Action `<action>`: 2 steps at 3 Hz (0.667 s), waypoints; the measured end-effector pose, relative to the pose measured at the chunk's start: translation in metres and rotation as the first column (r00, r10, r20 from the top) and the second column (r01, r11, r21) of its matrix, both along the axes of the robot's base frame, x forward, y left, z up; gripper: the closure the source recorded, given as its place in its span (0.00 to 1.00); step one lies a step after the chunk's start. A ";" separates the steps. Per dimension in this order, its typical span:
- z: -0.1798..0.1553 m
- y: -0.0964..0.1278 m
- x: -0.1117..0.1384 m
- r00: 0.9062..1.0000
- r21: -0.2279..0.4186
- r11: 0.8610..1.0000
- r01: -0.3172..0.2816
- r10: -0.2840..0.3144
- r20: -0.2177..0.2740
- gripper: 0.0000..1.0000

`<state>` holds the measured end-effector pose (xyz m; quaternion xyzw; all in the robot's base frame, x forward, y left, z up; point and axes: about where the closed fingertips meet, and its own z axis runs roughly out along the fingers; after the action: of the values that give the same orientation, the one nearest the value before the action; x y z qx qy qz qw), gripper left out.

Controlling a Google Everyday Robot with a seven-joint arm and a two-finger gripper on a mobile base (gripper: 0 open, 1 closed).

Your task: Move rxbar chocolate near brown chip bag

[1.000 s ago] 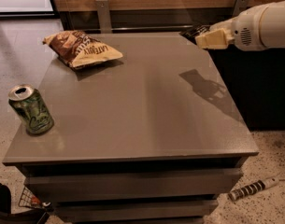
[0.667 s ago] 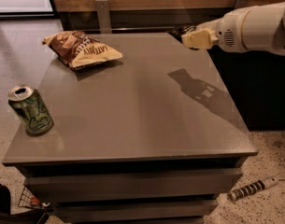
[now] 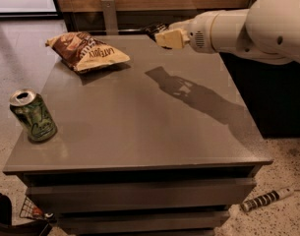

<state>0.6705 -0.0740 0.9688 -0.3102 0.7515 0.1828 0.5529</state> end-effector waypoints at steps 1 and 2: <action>-0.015 0.032 0.018 0.999 0.015 0.999 -0.032 0.032 -0.025 1.00; -0.052 0.062 0.027 0.994 -0.003 0.999 -0.049 0.048 -0.103 1.00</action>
Offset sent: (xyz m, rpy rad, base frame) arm 0.0349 0.0830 -0.0788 -0.0297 0.1637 0.0581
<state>0.6978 -0.0118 0.9167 -0.3201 0.7716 0.2096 0.5081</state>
